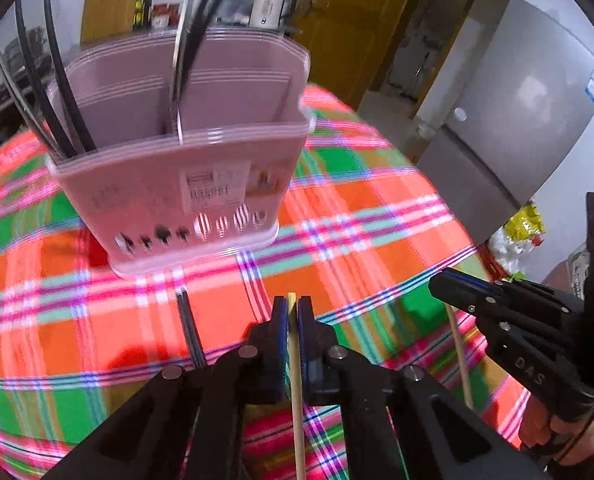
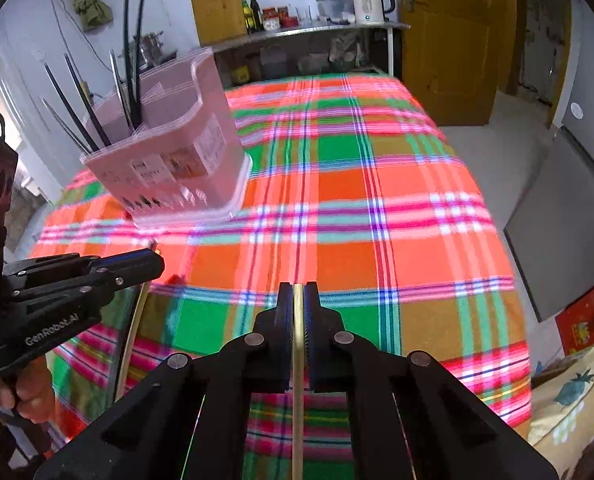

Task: Organize utensils
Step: 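Carry both yellow chopsticks up over the pink basket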

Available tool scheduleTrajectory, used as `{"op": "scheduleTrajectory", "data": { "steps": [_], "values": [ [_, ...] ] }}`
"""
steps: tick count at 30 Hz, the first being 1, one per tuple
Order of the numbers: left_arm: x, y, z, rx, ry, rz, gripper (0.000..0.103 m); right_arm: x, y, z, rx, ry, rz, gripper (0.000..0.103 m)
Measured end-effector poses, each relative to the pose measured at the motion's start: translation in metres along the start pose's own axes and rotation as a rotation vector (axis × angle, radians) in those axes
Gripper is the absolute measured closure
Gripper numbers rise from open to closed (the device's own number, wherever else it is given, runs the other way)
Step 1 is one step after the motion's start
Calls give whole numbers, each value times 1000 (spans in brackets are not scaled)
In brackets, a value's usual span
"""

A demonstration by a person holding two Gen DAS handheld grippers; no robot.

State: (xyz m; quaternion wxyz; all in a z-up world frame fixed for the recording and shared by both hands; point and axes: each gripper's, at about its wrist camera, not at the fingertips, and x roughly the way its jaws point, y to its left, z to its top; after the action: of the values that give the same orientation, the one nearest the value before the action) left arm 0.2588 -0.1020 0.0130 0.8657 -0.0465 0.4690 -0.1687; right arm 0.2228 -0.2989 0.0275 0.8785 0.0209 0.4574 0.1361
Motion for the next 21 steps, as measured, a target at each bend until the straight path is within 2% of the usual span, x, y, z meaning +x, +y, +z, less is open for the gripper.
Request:
{"op": "scheduleTrajectory", "data": {
  "steps": [12, 18, 21],
  "values": [
    [-95, -19, 34, 66, -177, -30, 98, -73, 25, 34, -45, -176, 0, 98],
    [-118, -20, 34, 79, -212, -30, 98, -99, 37, 37, -62, -245, 5, 98],
    [-120, -21, 30, 83, -210, -32, 98, -105, 41, 35, -71, -253, 5, 98]
  ]
}}
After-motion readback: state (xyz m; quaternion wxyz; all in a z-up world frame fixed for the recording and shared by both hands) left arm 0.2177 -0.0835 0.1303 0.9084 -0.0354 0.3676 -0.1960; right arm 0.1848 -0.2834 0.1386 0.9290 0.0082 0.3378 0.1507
